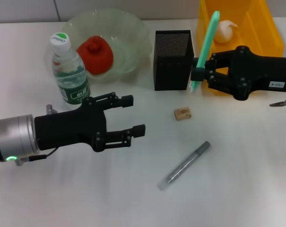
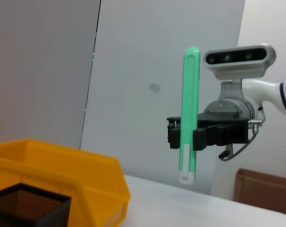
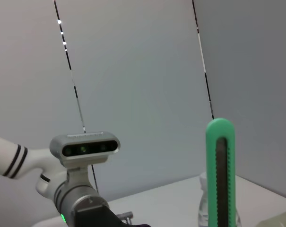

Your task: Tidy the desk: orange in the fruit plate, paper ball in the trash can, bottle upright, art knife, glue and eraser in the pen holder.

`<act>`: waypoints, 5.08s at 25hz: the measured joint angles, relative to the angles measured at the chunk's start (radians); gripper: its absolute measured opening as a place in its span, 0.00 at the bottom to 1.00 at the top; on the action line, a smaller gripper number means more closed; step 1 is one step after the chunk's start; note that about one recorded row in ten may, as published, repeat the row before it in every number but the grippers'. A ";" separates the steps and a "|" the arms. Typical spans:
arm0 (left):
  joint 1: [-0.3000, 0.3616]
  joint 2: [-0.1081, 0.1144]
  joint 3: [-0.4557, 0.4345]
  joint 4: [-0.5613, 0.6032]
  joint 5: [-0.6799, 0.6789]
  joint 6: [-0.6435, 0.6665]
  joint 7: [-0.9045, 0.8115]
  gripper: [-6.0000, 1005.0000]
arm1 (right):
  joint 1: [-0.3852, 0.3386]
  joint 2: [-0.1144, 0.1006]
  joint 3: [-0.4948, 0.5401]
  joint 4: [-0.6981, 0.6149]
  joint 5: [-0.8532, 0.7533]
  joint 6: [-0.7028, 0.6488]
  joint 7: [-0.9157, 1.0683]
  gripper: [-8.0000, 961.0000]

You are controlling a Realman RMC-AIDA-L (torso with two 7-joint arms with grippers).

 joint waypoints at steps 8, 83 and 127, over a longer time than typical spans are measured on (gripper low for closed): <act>0.010 0.000 -0.005 -0.001 0.001 0.011 0.002 0.79 | 0.008 0.008 -0.003 -0.008 -0.005 0.042 -0.031 0.19; 0.125 -0.050 -0.104 -0.009 -0.006 0.082 0.312 0.79 | -0.047 0.064 -0.600 0.053 0.947 0.784 -3.010 0.19; 0.139 -0.048 -0.125 -0.034 -0.002 0.125 0.307 0.79 | -0.039 0.064 -0.807 0.207 1.369 0.608 -3.242 0.61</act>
